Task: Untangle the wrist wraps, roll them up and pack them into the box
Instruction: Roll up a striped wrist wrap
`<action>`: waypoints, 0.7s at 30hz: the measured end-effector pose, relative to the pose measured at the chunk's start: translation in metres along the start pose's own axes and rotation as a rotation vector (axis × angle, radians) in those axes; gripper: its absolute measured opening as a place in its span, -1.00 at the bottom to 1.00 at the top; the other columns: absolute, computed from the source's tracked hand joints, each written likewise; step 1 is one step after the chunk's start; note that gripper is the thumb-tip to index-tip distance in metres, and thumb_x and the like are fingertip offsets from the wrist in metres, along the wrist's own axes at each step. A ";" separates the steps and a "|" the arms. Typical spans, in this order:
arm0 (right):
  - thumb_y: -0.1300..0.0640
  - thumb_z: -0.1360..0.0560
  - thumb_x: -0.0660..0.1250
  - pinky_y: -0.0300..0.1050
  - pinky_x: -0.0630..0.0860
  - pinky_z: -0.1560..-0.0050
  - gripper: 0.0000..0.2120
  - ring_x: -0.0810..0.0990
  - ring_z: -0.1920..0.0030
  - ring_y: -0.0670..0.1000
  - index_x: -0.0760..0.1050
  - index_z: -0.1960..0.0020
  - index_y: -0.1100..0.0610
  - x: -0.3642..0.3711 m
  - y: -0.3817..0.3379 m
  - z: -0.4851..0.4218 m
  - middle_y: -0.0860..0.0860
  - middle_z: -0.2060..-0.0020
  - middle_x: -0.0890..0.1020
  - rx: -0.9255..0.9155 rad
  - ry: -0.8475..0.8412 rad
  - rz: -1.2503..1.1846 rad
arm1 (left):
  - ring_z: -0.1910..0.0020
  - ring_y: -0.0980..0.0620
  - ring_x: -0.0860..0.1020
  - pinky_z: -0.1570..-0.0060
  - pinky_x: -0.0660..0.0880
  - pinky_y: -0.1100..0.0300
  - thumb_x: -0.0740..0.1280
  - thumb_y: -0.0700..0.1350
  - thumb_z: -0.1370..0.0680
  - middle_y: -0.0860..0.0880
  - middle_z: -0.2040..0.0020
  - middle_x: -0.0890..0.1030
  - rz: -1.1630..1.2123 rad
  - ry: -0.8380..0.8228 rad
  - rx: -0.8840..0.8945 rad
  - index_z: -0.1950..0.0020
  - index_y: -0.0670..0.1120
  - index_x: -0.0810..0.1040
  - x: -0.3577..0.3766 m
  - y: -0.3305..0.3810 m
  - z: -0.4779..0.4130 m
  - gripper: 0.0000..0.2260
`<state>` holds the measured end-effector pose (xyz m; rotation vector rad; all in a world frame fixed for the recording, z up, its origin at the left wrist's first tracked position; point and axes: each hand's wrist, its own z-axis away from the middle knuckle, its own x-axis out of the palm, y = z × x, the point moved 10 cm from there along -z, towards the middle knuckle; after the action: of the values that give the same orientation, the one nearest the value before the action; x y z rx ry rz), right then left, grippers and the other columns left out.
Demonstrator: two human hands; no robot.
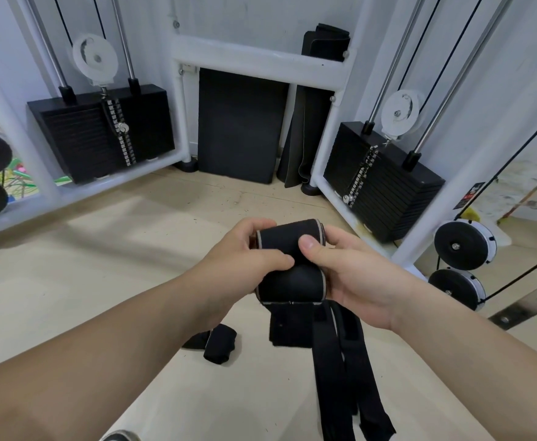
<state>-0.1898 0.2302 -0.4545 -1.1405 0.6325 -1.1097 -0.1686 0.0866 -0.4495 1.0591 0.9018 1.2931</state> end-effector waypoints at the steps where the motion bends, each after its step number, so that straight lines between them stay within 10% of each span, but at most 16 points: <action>1: 0.14 -0.60 0.42 0.23 0.63 -0.28 -0.66 0.73 -0.20 0.22 0.56 -0.36 0.11 0.000 -0.001 0.000 0.18 -0.22 0.73 -0.016 0.001 -0.012 | -0.13 -0.12 0.72 -0.13 0.68 -0.07 0.53 -0.09 -0.39 -0.10 -0.26 0.65 0.061 -0.014 -0.051 -0.38 0.09 0.53 0.001 -0.005 -0.002 -0.44; 10: 0.57 -0.45 0.29 0.20 0.69 -0.14 -0.47 0.69 -0.10 0.25 0.63 -0.24 0.08 -0.002 -0.009 -0.001 0.20 -0.13 0.66 -0.079 0.011 -0.043 | -0.12 -0.03 0.74 -0.18 0.68 -0.13 0.35 0.06 -0.68 -0.03 -0.19 0.74 0.040 -0.067 -0.028 -0.38 0.00 0.56 0.008 -0.004 0.001 -0.70; 17: -0.24 -0.67 0.28 0.30 0.61 -0.31 -0.55 0.70 -0.27 0.24 0.64 -0.37 0.02 0.011 0.004 0.001 0.16 -0.28 0.70 0.072 -0.080 0.080 | -0.11 0.04 0.73 -0.22 0.66 -0.08 0.36 -0.03 -0.69 0.03 -0.12 0.74 -0.059 -0.071 0.112 -0.31 0.08 0.52 0.007 0.009 0.003 -0.81; 21: -0.30 -0.63 0.27 0.32 0.63 -0.29 -0.46 0.72 -0.22 0.28 0.62 -0.38 0.07 0.006 0.006 -0.001 0.19 -0.26 0.71 0.067 -0.055 0.129 | -0.09 0.04 0.74 -0.20 0.67 -0.07 0.47 0.00 -0.62 0.04 -0.10 0.75 -0.052 -0.005 0.117 -0.28 0.14 0.57 0.002 0.008 0.002 -0.74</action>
<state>-0.1865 0.2247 -0.4594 -1.0547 0.6132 -0.9788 -0.1692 0.0882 -0.4415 1.1219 1.0051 1.2057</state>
